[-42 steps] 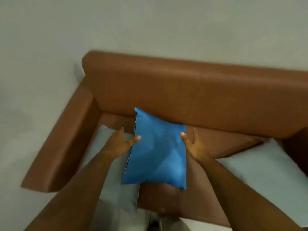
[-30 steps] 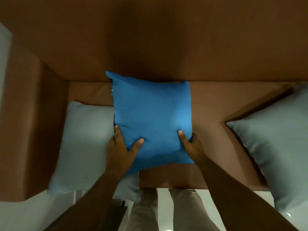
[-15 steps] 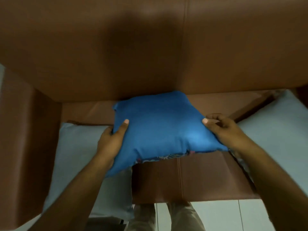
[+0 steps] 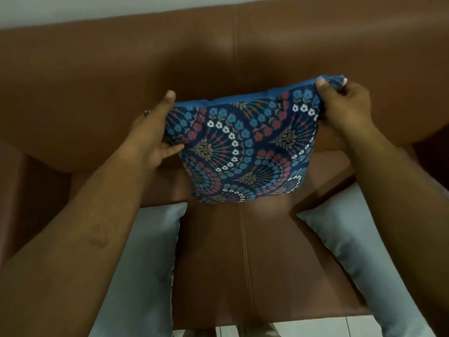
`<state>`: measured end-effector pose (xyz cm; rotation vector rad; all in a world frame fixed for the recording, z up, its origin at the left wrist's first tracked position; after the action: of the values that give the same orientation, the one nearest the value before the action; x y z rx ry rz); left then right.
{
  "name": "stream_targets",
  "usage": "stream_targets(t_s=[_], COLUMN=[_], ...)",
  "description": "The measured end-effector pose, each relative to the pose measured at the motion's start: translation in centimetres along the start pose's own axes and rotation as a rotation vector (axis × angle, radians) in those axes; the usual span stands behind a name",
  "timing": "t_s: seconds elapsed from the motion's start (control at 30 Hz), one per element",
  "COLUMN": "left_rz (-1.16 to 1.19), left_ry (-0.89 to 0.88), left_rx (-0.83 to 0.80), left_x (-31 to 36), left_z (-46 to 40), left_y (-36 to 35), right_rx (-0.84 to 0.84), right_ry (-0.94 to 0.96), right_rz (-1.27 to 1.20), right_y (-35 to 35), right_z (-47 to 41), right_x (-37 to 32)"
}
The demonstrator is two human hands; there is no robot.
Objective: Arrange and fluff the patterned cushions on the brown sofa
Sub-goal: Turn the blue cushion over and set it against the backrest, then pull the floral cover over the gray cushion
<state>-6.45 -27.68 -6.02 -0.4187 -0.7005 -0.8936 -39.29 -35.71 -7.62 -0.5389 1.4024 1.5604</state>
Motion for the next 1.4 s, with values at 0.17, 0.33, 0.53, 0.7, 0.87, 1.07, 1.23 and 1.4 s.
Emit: stream_targets(t_s=[0.17, 0.33, 0.53, 0.7, 0.87, 1.07, 1.23, 1.4], left_rz=[-0.13, -0.169, -0.339, -0.681, -0.685, -0.514, -0.532, -0.461], left_ry=[-0.173, -0.265, -0.225, -0.083, 0.152, 0.293, 0.206, -0.049], left_rx=[0.137, 0.07, 0.202, 0.36, 0.438, 0.422, 0.217, -0.087], left_x=[-1.2, -2.0, -8.0, -14.5, -18.8, -22.2, -16.3, -6.6], left_z=[-2.7, -2.0, 0.4, 3.2, 3.9, 3.3, 3.1, 4.9], left_y=[-0.8, 0.3, 11.5, 25.6, 34.8, 40.0, 40.3, 41.4], right_rx=[0.135, 0.32, 0.255, -0.478, -0.983, -0.962, -0.788, -0.761], right_ry=[0.042, 0.006, 0.026, -0.127, -0.232, -0.394, -0.525, -0.29], right_rz=[0.215, 0.188, 0.099, 0.395, 0.262, 0.219, 0.191, 0.181], right_y=[-1.8, -1.5, -8.2, -19.4, -27.1, -28.8, -29.2, -25.1], right_z=[-1.4, 1.3, 15.9, 28.9, 36.6, 41.0, 37.1, 27.7], right_x=[1.6, 1.1, 5.7, 11.1, 16.2, 16.7, 7.9, -3.7])
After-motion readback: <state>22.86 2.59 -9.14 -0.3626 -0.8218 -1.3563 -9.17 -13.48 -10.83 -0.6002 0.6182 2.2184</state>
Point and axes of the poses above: each hand's wrist, its own z-axis away from the middle knuckle, its own y-axis out of the back of the hand, x = y × z, the point moved 1 cm from there along -z, towards the middle knuckle, and after that the axes turned 13 degrees about z, right-handed, at the moved point
